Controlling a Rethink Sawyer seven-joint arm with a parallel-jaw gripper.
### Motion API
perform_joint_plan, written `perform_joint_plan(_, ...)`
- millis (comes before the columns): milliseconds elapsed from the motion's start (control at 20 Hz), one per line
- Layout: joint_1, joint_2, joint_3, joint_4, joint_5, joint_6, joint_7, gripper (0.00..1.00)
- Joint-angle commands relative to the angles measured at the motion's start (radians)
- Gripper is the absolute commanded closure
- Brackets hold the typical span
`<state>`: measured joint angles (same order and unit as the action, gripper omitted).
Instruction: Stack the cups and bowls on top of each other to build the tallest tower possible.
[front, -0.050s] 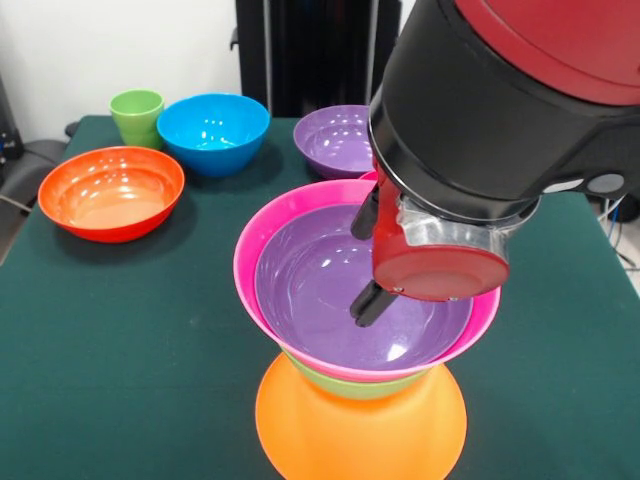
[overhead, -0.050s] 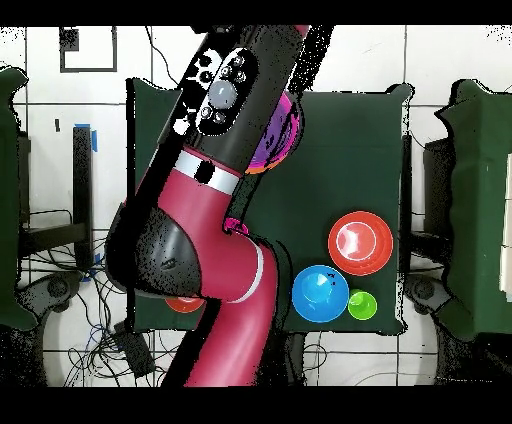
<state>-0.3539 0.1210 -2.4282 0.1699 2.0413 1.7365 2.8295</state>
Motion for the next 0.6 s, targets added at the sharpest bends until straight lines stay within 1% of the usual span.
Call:
perform_joint_plan(50,-0.008,0.008,-0.015,-0.037,-0.005,-0.001,0.112,0.00)
perform_joint_plan(200,-0.003,-0.012,0.000,-0.034,-0.023,0.004,0.086,0.00)
perform_joint_plan(350,0.006,-0.037,0.029,-0.027,-0.060,0.014,0.050,0.00)
perform_joint_plan(500,0.018,-0.061,0.072,-0.018,-0.111,0.020,-0.009,0.00)
perform_joint_plan(600,0.028,-0.070,0.116,-0.011,-0.152,0.017,-0.045,0.00)
